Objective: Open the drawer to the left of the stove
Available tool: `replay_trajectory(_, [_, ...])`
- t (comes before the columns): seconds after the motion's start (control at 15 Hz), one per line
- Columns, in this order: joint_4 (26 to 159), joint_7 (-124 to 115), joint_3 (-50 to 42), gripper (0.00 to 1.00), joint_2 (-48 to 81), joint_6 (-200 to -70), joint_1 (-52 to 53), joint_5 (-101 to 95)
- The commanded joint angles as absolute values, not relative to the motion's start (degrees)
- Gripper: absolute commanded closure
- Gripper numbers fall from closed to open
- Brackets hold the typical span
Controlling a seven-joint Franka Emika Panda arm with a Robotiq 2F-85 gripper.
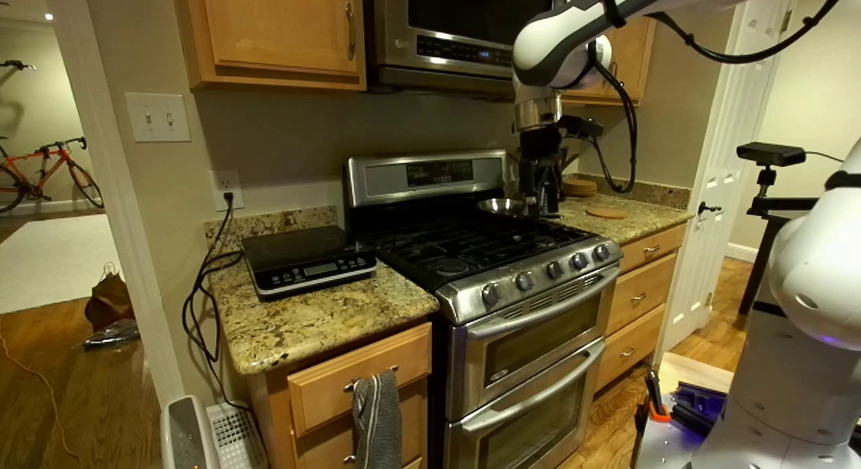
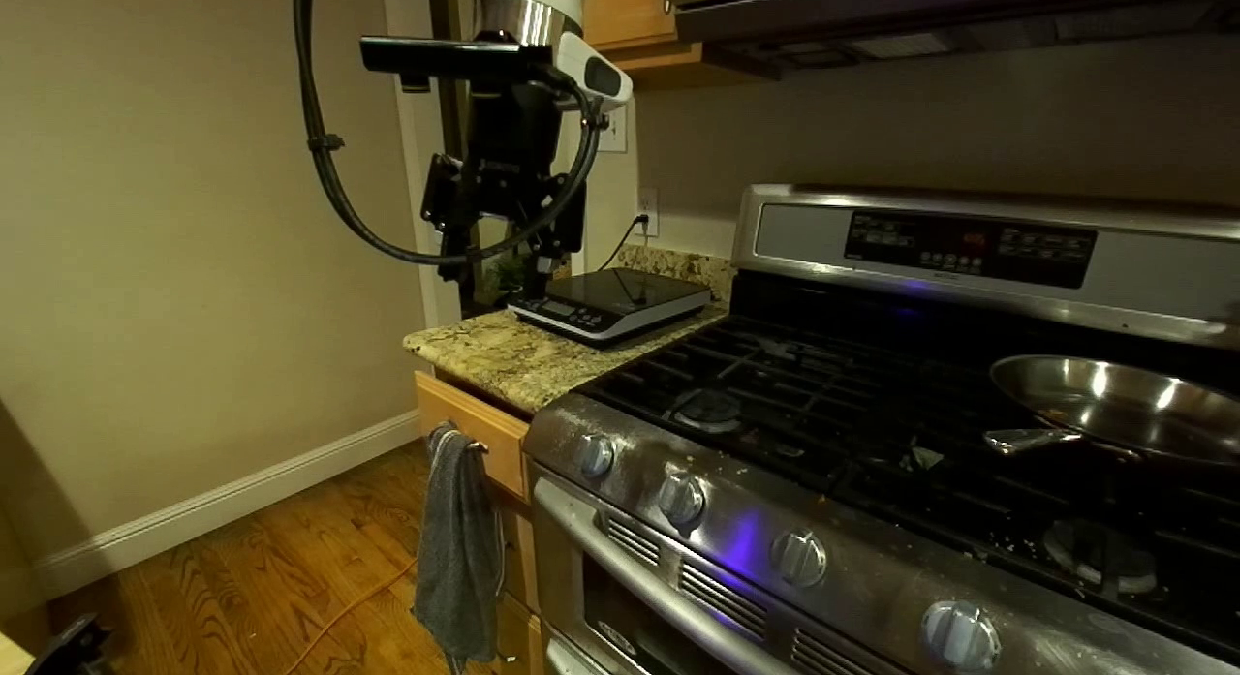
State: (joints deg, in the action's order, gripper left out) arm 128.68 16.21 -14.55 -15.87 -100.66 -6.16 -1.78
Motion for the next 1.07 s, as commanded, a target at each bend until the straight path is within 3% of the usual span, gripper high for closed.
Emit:
replay_trajectory(0.0, [130.0,14.8,-12.5,0.00,-16.5,-102.6,-6.8,-2.6])
replay_trajectory(0.73, [142.1,-3.8,-0.1,0.00,-19.0,-121.3,-2.0,-1.1])
replay_trajectory(1.0, [140.7,-2.6,1.4,0.00,-16.3,-121.5,-0.5,-1.3])
